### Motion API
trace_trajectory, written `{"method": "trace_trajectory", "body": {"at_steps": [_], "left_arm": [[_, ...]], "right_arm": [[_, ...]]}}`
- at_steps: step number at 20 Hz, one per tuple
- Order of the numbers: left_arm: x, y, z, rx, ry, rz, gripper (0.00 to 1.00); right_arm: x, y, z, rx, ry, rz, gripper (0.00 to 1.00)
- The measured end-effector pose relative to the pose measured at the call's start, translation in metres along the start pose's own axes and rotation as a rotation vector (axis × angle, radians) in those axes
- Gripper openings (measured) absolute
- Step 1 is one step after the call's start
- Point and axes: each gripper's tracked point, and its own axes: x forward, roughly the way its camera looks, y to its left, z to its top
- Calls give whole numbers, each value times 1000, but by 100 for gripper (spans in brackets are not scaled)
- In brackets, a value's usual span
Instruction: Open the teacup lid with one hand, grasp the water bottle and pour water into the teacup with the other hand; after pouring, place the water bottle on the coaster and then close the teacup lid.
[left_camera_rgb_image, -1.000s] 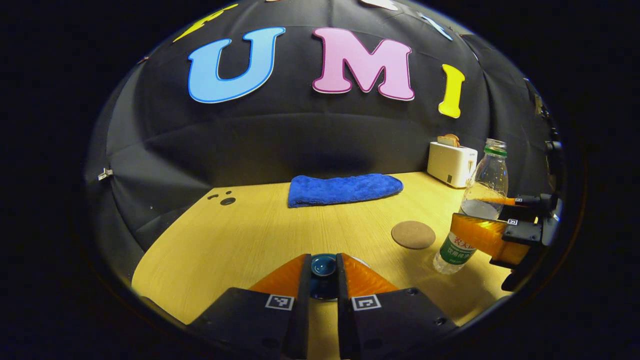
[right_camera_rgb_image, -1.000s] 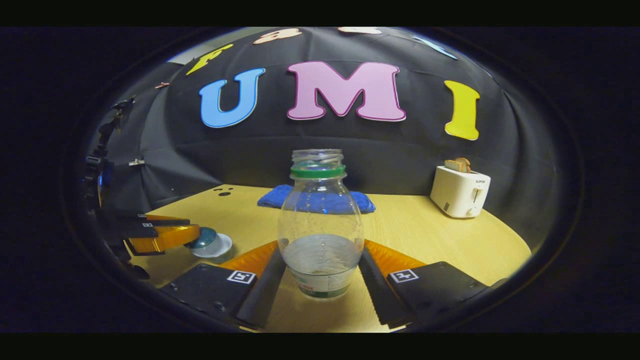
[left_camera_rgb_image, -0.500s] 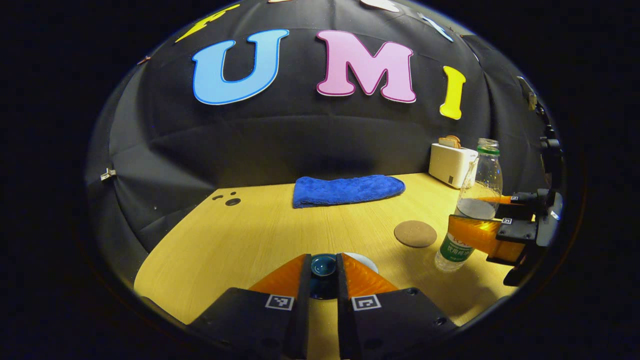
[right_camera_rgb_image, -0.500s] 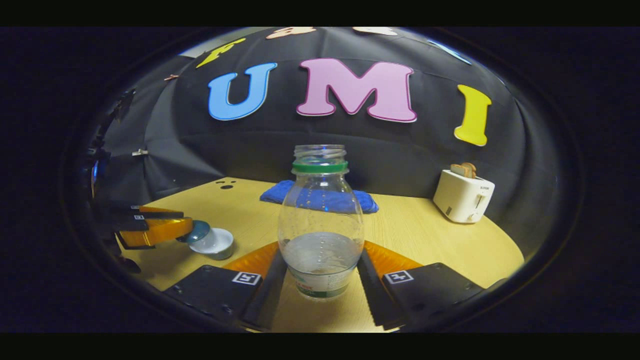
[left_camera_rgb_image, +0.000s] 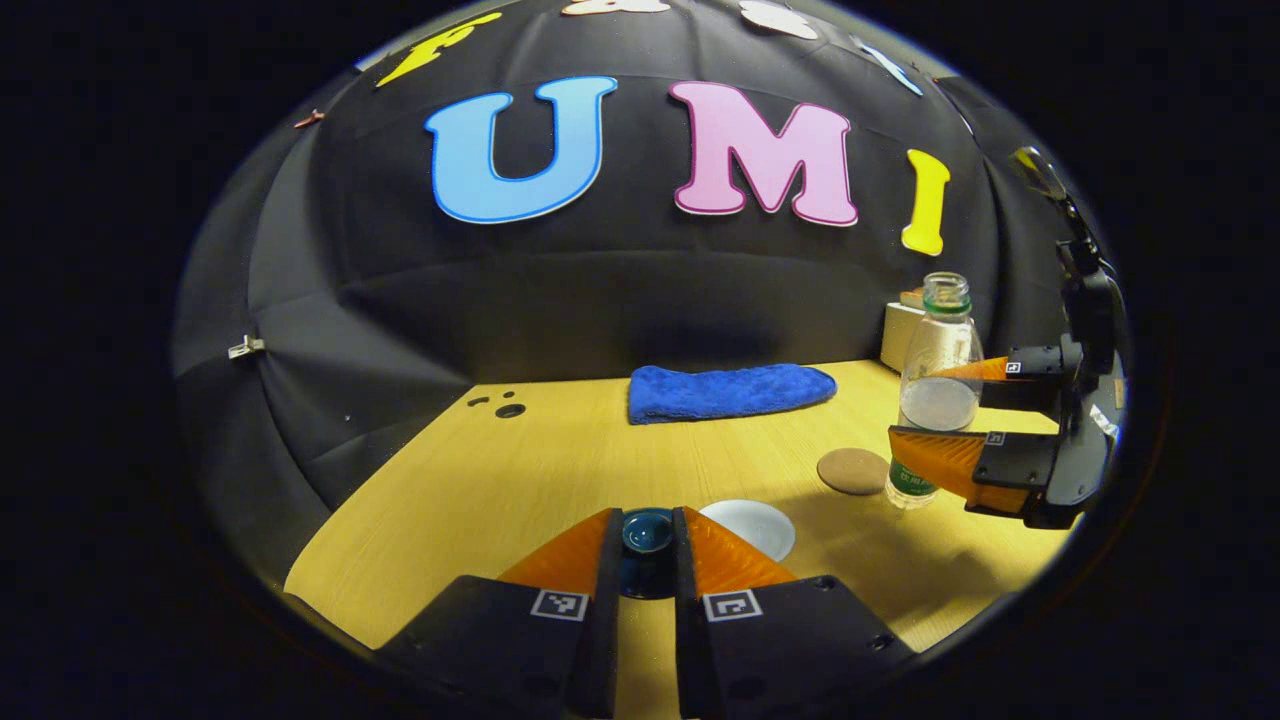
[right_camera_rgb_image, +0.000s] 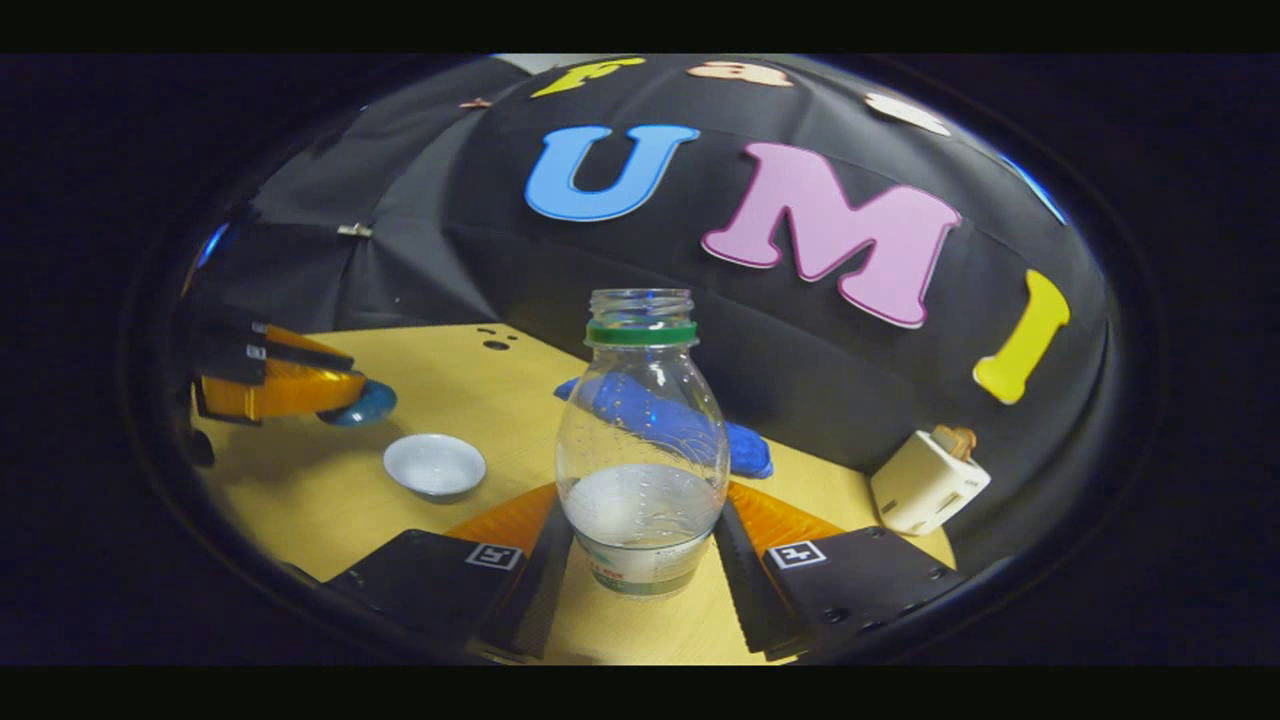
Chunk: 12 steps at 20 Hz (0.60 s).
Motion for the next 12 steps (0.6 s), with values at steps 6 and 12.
{"method": "trace_trajectory", "body": {"at_steps": [6, 12], "left_arm": [[-22, 36, 6, -32, -33, 43, 27], [-35, 65, -6, -31, -37, 82, 28]], "right_arm": [[13, -6, -6, -220, 61, 0, 74], [24, 11, -12, -439, 74, 61, 73]]}}
